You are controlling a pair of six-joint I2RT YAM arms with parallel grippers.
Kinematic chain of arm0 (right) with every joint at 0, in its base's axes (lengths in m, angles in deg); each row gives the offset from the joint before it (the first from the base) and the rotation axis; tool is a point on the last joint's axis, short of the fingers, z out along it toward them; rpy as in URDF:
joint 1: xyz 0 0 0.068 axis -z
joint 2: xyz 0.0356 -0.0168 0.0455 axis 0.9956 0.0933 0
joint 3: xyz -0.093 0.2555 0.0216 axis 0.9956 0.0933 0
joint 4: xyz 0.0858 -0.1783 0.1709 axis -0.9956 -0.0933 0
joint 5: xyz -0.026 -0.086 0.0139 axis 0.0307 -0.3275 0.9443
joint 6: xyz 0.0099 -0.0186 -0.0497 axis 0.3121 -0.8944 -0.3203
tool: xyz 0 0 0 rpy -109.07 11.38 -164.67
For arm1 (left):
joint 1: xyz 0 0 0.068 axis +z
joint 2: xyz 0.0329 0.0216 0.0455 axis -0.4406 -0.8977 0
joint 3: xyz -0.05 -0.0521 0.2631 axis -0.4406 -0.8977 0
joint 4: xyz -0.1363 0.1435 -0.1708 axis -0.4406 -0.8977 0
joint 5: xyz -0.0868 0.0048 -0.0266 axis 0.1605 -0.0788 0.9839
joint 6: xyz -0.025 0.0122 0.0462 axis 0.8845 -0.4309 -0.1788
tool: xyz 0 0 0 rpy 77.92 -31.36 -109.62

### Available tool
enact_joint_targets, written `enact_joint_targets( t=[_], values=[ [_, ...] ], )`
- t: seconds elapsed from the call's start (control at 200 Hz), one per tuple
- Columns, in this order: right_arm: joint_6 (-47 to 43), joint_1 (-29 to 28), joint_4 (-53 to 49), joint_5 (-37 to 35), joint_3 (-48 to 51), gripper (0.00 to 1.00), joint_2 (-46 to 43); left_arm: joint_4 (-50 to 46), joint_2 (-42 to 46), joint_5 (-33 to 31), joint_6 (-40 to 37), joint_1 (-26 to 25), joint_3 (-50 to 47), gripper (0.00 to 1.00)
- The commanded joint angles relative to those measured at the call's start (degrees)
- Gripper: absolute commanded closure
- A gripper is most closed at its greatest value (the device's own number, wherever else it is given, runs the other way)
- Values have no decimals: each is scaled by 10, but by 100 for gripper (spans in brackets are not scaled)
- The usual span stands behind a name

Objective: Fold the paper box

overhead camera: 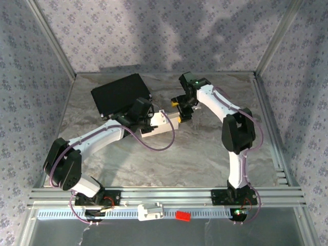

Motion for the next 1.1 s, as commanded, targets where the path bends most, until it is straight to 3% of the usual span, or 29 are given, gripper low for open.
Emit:
enact_joint_targets(
  t=[0.0, 0.495, 0.705, 0.865, 1.094],
  values=[
    [9, -15, -53, -6, -24, 27, 23, -57, -20, 30, -10, 3, 6, 70],
    [3, -29, -46, -40, 10, 46, 34, -55, -25, 40, -1, 10, 14, 69],
    [4, -28, -50, -49, 10, 50, 36, -47, -4, 50, 45, 16, 18, 58],
    [4, -29, -53, -57, 8, 51, 38, -32, 32, 45, 93, 24, 3, 43],
    [3, -33, -56, -64, 9, 53, 42, -41, 95, 52, 205, 43, 0, 39]
  ],
)
